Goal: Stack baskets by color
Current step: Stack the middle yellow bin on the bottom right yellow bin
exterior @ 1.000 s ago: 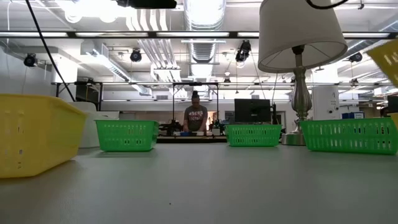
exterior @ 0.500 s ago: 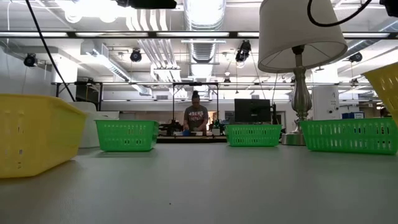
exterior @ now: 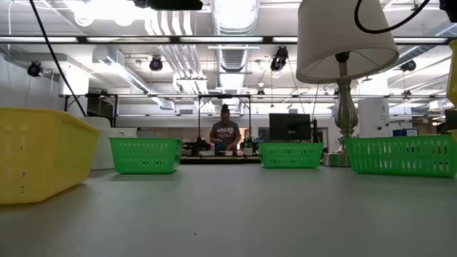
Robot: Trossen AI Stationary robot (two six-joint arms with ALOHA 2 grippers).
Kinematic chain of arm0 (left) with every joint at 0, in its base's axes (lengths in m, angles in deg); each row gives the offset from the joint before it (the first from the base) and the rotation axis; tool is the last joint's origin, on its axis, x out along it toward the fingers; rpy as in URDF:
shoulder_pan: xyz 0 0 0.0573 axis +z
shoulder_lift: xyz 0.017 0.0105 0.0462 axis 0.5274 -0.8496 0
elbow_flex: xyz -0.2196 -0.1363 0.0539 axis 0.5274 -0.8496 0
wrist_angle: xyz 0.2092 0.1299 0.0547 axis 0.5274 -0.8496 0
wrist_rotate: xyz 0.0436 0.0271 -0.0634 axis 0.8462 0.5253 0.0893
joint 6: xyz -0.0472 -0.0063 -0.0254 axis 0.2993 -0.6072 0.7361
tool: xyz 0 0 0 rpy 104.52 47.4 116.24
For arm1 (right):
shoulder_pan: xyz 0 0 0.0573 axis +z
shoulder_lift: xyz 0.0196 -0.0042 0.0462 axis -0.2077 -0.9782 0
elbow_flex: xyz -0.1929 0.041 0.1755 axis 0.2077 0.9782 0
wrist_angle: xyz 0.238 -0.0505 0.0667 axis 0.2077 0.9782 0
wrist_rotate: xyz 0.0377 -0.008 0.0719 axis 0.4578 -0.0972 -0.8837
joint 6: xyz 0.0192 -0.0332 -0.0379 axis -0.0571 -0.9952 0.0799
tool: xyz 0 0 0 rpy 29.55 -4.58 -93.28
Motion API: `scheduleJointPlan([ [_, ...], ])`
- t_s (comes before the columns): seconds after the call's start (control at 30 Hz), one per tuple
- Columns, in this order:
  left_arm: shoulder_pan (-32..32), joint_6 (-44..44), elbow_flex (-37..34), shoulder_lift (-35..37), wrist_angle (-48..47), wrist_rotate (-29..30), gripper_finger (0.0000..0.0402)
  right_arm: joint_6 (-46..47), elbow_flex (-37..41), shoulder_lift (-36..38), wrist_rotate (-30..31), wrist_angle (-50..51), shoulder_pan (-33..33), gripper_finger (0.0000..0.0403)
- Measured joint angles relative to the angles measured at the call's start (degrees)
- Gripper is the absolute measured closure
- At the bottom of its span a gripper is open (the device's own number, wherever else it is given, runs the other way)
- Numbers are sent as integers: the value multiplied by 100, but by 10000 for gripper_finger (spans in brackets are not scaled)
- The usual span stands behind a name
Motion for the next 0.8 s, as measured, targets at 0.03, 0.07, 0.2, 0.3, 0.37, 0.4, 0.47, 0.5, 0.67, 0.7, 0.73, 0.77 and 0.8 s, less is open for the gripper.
scheduleJointPlan([
  [0.03, 0, 0, 0, 0, 0, 0, 285, -121, -34, 8, -97, 45, 0, 316],
  [0.07, 0, 1, 0, 0, 2, 0, 285, -166, -85, 23, -171, 78, 0, 313],
  [0.2, 0, 5, 0, 0, 4, 0, 285, -271, -324, 77, 138, 274, 0, 309],
  [0.3, 0, 9, 0, 0, 7, 0, 285, -688, -460, 59, 968, 150, -2, 319],
  [0.37, 0, 9, 0, 0, 11, 0, 285, -1074, -471, 33, 1620, -83, -34, 334],
  [0.4, 1, 9, 0, 0, 20, 0, 285, -1330, -463, 23, 1914, -305, -58, 342],
  [0.47, 1, 7, 0, -2, 58, 0, 285, -1887, -435, 6, 2402, -826, -124, 358],
  [0.5, 0, 8, 0, -2, 79, 0, 285, -2144, -411, -2, 2603, -1064, -167, 367],
  [0.67, 0, 7, 0, -2, 96, 0, 285, -3029, -277, -52, 2826, -1710, -368, 392],
  [0.7, 1, 8, 0, -1, 96, 0, 285, -3057, -239, -59, 2770, -1693, -382, 393],
  [0.73, 0, 7, 0, -2, 96, 0, 285, -3054, -189, -60, 2671, -1677, -385, 394],
  [0.77, 0, 7, 0, -2, 96, 0, 285, -3016, -130, -60, 2563, -1656, -385, 394],
  [0.8, 1, 8, 0, -2, 96, 0, 285, -2965, -73, -60, 2492, -1630, -385, 394],
])
